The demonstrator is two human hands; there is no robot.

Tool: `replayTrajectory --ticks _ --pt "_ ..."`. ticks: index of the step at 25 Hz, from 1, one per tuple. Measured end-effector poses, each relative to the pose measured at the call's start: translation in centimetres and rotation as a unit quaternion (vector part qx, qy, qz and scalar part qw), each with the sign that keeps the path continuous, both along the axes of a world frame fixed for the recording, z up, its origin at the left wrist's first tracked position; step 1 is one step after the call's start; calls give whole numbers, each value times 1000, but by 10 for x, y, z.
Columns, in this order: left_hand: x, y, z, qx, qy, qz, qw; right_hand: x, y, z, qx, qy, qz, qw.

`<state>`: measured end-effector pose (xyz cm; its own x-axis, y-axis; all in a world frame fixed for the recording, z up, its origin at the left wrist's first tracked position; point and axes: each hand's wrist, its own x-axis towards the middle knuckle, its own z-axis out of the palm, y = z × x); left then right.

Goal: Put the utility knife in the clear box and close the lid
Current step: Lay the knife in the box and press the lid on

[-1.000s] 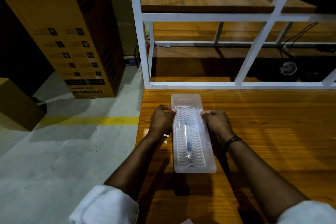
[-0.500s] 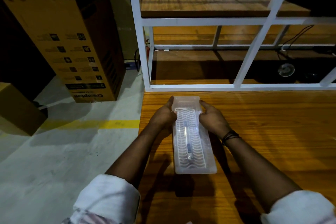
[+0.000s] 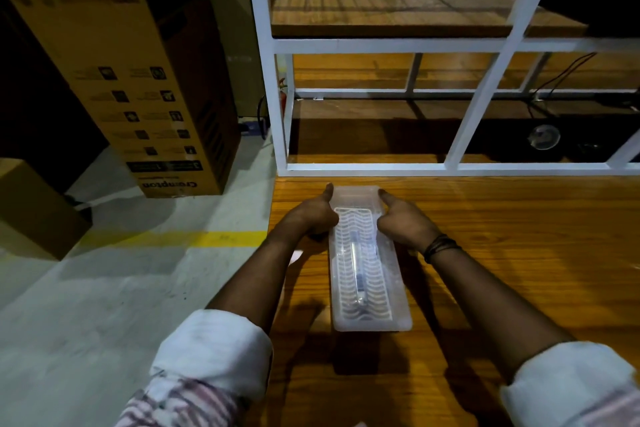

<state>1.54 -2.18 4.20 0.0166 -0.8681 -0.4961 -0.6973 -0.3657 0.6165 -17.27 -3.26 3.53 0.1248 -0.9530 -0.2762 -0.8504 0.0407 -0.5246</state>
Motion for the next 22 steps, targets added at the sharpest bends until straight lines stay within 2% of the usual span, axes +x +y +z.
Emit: replayTrajectory --ticks 4,7,9,11,14,16,18,22 --pt "-3 0 -3 -15 -13 12 1000 1 -1 -4 -3 15 5 1000" --pt "-8 9 -10 -92 -82 0 992 0 4 -10 -41 30 9 999" --pt "-14 24 -22 -175 -178 -21 968 1 12 -18 -95 67 22 993" --pt "-20 40 -32 -261 -259 -42 929 1 19 -26 -162 131 42 977" --pt "-22 43 -35 -332 -309 -74 888 2 19 -28 -180 168 88 965" --pt "-19 39 -28 -325 -300 -92 892 0 17 -29 -150 157 103 971" --pt "-13 38 -14 -279 -272 -118 913 -4 15 -27 -122 138 107 977" --pt "-1 41 16 -107 -251 -215 938 -9 11 -24 -97 103 119 983"
